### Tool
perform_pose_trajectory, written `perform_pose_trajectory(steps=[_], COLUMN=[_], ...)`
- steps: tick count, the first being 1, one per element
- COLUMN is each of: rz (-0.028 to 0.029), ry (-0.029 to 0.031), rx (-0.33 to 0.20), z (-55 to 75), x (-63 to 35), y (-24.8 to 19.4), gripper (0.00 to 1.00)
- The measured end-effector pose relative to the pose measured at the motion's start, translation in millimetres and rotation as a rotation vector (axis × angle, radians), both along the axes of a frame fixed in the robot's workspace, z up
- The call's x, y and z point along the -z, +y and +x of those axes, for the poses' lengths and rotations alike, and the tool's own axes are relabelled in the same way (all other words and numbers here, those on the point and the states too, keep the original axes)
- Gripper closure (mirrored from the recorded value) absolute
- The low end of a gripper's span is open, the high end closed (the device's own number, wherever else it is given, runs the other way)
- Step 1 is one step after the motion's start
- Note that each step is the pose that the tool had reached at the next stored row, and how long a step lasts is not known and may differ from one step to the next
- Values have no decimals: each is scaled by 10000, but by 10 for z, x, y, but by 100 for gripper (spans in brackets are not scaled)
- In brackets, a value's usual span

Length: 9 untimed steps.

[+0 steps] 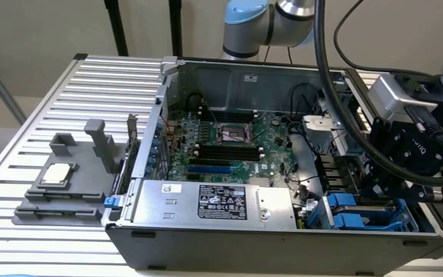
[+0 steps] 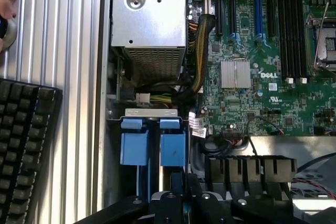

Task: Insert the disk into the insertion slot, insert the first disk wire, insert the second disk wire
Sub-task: 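Insert the second disk wire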

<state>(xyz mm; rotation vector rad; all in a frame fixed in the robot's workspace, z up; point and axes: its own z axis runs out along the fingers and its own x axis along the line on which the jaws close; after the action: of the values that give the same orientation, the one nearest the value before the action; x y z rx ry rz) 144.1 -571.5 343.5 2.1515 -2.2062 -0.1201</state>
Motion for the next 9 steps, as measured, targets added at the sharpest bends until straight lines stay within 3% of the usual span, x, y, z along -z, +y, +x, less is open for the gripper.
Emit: perform_pose_trajectory(steps=[9], rz=[3], ry=[-1], rx=[1], z=[17], x=[21], y=[-7], gripper=[84])
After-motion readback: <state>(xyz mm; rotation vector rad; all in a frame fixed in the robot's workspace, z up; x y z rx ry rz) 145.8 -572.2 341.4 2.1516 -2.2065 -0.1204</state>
